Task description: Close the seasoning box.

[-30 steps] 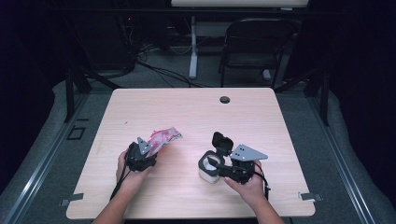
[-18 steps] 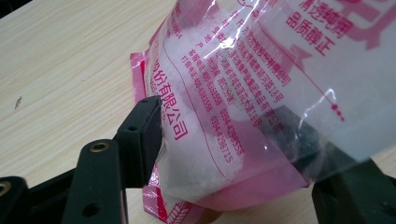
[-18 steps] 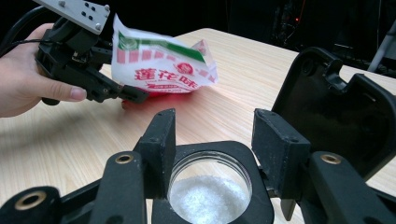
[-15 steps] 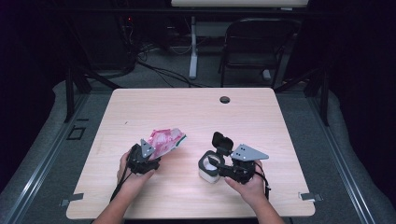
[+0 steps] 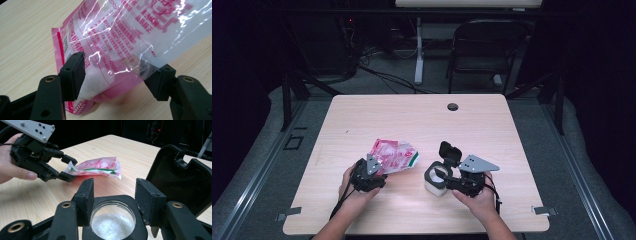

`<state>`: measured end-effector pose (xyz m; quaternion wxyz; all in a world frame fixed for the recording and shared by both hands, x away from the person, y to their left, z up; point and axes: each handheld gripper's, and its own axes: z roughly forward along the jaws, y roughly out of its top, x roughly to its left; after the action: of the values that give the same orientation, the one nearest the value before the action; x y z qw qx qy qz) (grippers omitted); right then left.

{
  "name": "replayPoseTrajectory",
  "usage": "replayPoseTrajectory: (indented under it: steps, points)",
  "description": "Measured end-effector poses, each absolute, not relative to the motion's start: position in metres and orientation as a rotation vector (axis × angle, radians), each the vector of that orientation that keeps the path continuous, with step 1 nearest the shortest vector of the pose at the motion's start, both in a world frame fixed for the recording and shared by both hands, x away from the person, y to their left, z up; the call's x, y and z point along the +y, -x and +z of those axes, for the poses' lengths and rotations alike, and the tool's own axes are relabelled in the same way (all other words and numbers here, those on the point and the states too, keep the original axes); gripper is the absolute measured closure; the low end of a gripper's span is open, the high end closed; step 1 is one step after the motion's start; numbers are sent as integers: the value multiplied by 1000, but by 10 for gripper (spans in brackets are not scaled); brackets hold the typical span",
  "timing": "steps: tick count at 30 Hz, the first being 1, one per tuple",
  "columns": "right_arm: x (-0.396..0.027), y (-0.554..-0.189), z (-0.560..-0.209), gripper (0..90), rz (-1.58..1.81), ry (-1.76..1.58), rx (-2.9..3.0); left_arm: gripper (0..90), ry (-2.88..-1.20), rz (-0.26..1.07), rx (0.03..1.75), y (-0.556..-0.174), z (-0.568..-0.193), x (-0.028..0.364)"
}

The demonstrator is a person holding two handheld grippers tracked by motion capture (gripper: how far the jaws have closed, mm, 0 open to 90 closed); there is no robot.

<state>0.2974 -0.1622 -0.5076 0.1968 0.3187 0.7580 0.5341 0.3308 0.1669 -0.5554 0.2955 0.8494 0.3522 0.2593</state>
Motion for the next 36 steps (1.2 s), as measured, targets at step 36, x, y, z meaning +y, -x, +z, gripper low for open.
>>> replayPoseTrajectory:
  steps: [36]
  points:
    - [-188,-286,-508,631,1443,-1004,2027,408,-2311,560,754,-314,-560,127]
